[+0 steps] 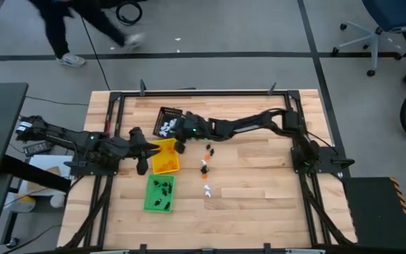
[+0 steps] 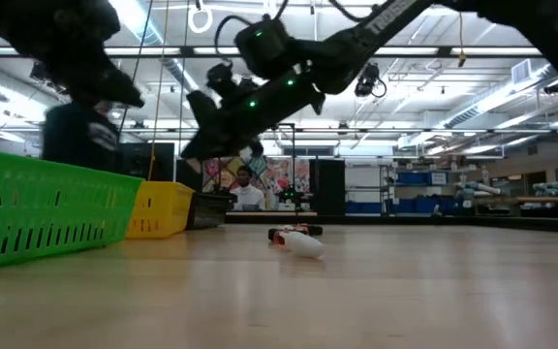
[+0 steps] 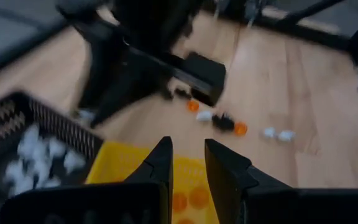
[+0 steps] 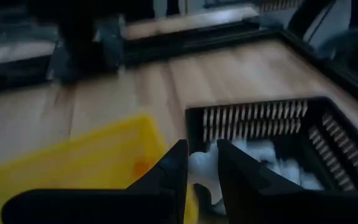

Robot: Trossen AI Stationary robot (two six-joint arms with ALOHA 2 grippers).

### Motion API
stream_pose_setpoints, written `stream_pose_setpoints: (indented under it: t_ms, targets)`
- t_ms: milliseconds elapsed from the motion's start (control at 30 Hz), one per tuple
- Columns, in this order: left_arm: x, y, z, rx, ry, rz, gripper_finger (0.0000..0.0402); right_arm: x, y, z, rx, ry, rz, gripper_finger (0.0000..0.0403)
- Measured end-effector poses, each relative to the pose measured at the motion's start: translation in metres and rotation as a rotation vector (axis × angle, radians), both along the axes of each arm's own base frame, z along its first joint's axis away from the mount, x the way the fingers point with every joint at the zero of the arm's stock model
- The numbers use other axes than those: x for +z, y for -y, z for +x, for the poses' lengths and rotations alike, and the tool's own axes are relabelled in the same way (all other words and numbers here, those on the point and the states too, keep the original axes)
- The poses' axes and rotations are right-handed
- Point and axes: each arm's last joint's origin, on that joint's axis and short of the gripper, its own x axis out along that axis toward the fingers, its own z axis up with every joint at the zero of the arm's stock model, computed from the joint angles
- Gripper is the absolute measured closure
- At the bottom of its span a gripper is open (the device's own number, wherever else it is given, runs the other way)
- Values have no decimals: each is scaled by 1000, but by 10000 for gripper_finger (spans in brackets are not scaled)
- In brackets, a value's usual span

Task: Sort Halloween decoration
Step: Put the white ghost plush toy into the black basket, then put the black skeleton toy into the green basket

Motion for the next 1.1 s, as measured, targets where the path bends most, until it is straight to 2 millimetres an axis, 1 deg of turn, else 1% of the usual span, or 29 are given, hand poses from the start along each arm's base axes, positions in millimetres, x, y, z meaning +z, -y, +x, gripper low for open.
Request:
stream_pose_setpoints:
  t_ms: [167, 267, 367, 500, 600, 700, 767, 900, 1100]
  targets:
    - [-10, 3, -6, 30, -88, -77, 333, -8, 18, 25, -27, 0, 0, 323]
    - [-15, 6, -7, 30, -97, -106, 333, -11, 26, 35, -19, -31, 14, 316]
    - [-19, 9, -8, 35, -102, -122, 333, -6, 31, 36, 13, -42, 31, 295]
    - [-19, 11, -9, 42, -94, -126, 333, -3, 35, 32, 24, -58, 33, 267]
    - [-19, 12, -9, 47, -91, -126, 333, -1, 36, 32, 22, -56, 32, 254]
    - [-19, 12, -9, 52, -90, -126, 333, -4, 35, 30, 27, -94, 35, 249]
    - [-19, 12, -9, 52, -91, -124, 333, -2, 30, 27, 30, -147, 24, 249]
    - [-19, 11, -9, 42, -92, -88, 333, 12, 17, 16, -1, -260, -26, 250]
    - [-17, 7, -8, 95, -72, 46, 333, 22, 0, 0, -8, -379, -56, 247]
